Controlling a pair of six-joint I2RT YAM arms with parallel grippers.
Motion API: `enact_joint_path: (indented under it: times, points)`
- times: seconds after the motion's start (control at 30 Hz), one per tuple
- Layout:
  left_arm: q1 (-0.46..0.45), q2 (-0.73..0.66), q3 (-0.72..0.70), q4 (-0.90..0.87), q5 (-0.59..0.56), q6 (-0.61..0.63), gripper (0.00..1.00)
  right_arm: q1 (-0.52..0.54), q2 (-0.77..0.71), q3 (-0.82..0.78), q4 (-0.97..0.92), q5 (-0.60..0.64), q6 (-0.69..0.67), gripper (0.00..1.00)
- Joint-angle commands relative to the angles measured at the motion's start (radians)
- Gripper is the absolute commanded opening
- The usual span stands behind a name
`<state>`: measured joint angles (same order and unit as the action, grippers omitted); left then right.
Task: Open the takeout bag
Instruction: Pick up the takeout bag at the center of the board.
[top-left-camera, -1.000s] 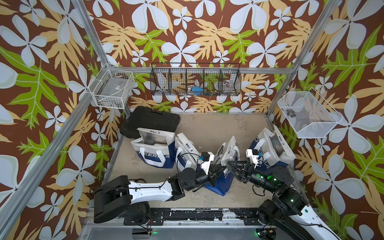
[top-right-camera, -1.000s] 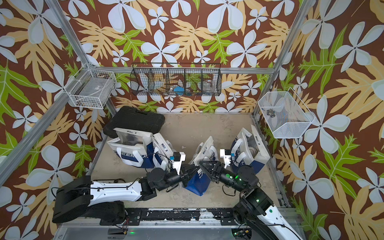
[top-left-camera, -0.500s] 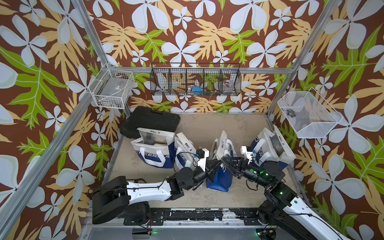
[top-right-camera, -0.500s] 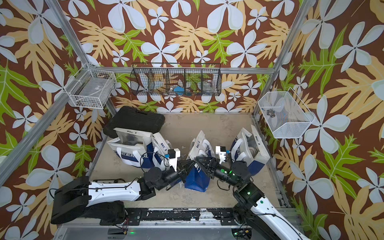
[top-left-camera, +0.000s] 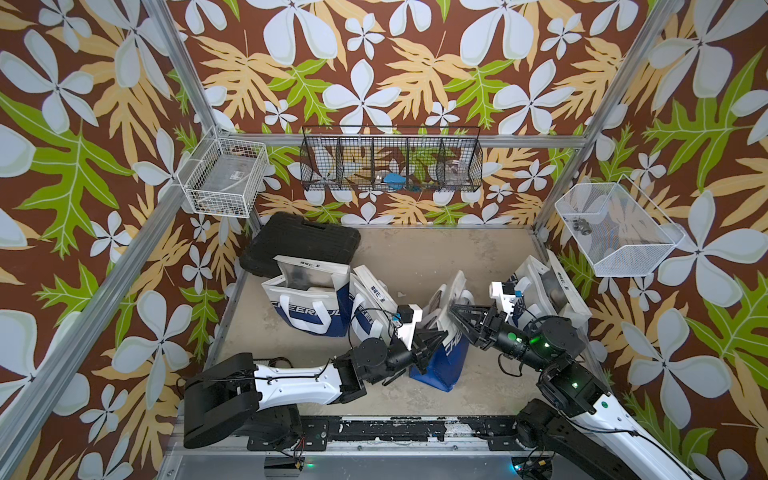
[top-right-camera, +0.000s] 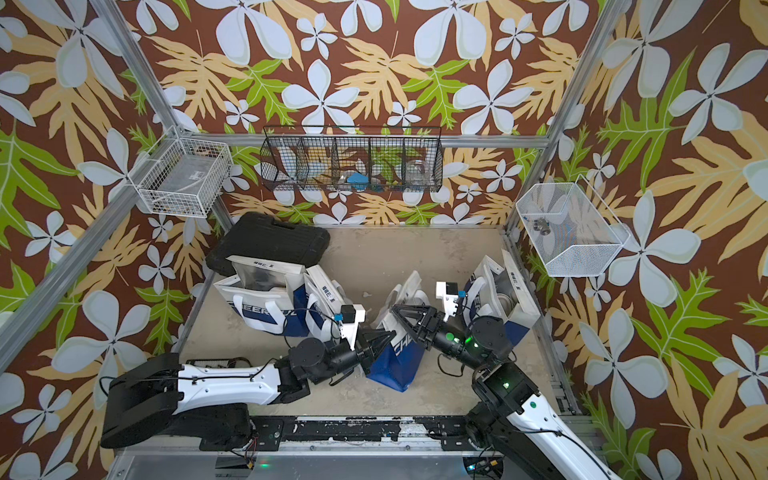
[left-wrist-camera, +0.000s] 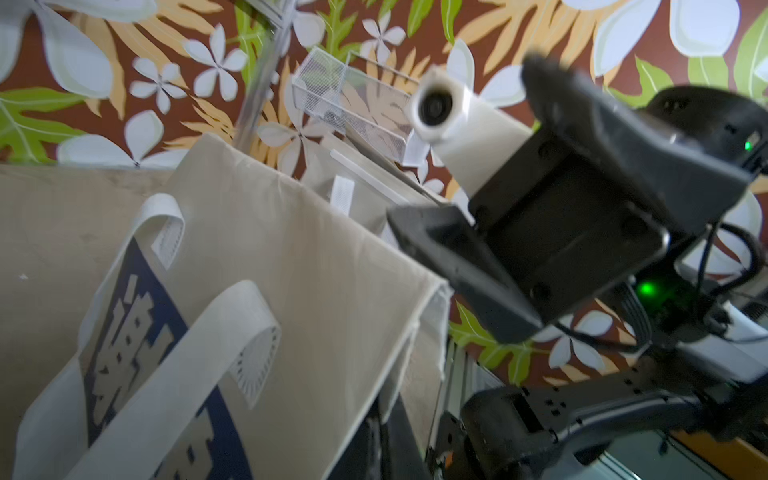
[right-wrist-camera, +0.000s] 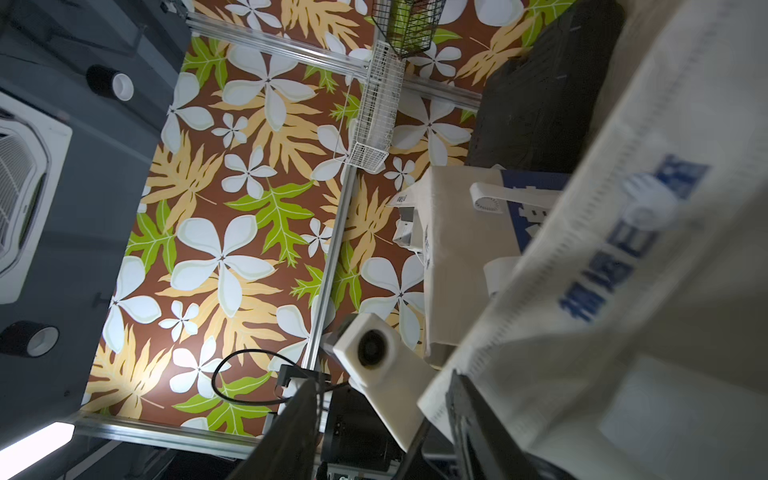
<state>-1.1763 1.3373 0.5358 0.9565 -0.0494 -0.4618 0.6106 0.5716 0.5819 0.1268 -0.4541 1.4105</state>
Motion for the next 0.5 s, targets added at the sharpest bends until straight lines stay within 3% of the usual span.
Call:
enact_joint_path:
  times: [0.0,0.2,0.27,0.37,0.47]
  points:
    - [0.003,0.002,0.015,-0.006,0.023,0.014,0.00,0.002,0.003,-0.004,0.035,0.012,-0.015,0.51]
    - [0.003,-0.012,0.016,-0.023,0.023,0.014,0.00,0.002,-0.009,-0.033,0.036,0.006,0.005,0.50]
    - [0.003,-0.012,0.026,-0.040,0.023,0.014,0.00,0.002,-0.044,0.014,-0.089,0.049,-0.063,0.51]
    - [0.003,-0.016,0.048,-0.082,0.004,0.007,0.00,0.002,-0.090,0.131,-0.330,0.145,-0.238,0.54]
    - [0.003,-0.045,0.114,-0.189,0.033,-0.028,0.00,0.002,-0.020,0.277,-0.645,0.259,-0.620,0.53]
